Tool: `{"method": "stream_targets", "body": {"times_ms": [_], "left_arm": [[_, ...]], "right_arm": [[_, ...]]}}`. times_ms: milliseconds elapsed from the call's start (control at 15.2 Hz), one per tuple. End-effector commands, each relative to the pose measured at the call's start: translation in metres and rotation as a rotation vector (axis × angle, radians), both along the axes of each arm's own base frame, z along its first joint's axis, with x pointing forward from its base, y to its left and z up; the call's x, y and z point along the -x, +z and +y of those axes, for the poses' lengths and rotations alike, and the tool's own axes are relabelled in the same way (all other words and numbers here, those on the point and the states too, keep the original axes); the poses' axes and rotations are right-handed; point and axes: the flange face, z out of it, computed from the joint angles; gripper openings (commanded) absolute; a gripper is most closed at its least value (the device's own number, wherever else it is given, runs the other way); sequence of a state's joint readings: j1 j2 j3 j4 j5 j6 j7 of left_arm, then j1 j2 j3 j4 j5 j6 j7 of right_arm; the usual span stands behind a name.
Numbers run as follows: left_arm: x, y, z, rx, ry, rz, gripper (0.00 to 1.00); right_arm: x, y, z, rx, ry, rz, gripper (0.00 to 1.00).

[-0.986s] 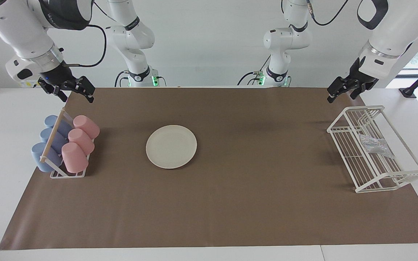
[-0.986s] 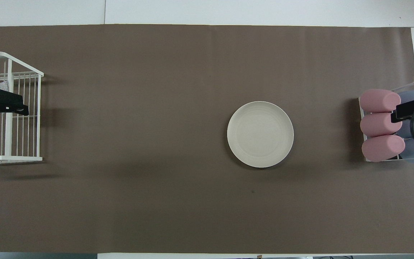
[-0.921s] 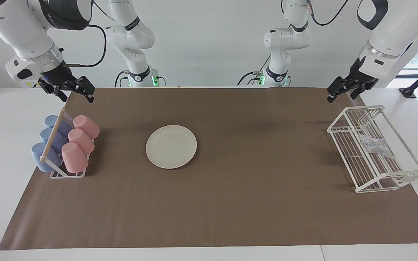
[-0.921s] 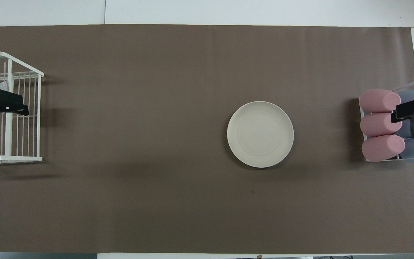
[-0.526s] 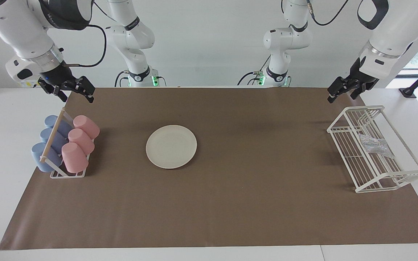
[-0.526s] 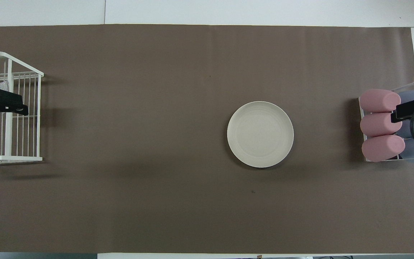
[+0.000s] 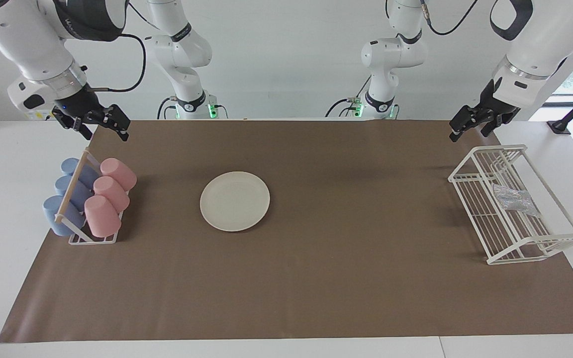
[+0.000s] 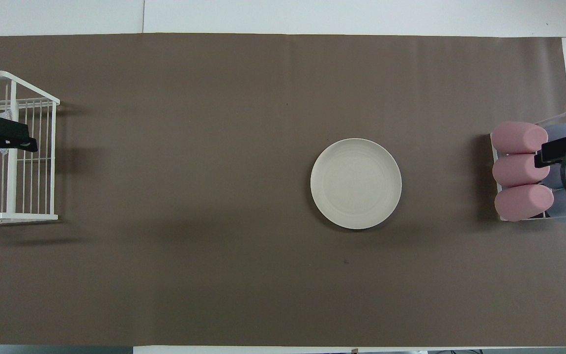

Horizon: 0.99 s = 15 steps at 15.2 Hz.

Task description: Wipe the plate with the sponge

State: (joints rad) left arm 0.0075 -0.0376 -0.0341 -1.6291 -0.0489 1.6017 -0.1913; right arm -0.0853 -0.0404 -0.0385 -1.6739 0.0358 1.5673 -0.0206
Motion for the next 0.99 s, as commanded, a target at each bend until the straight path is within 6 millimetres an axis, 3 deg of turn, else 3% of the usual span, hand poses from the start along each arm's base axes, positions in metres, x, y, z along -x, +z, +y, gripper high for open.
{"method": "stream_targets", "body": {"times_ms": [0,197,395,526,592,789,921], "left_arm": [[0.005,-0.001,-0.005,-0.001,0.04,-0.014,1.0],[0.002,-0.007,-0.01,-0.213,-0.014,-0.02,1.0],[-0.017,-0.032,-0.006,-0.425,-0.068,-0.007,1.0],[-0.035,-0.06,-0.001,-0.557,-0.106,0.025,1.0],[-0.047,-0.078,-0.012,-0.616,-0.151,0.037,1.0],[-0.075,-0.126,-0.013,-0.765,-0.191,0.036,1.0],[-0.088,-0.146,-0.008,-0.813,-0.231,0.018,1.0]], "right_arm": [[0.006,0.001,-0.001,0.019,0.006,-0.004,1.0],[0.006,0.001,-0.001,0.019,0.007,-0.004,1.0],[0.006,0.001,-0.001,0.019,0.006,-0.006,1.0],[0.006,0.001,-0.001,0.019,0.007,-0.004,1.0],[0.006,0.001,-0.002,0.019,0.003,-0.006,1.0],[0.011,0.0,-0.029,0.0,-0.061,-0.008,1.0],[0.008,0.001,-0.021,-0.029,-0.145,-0.015,1.0]]}}
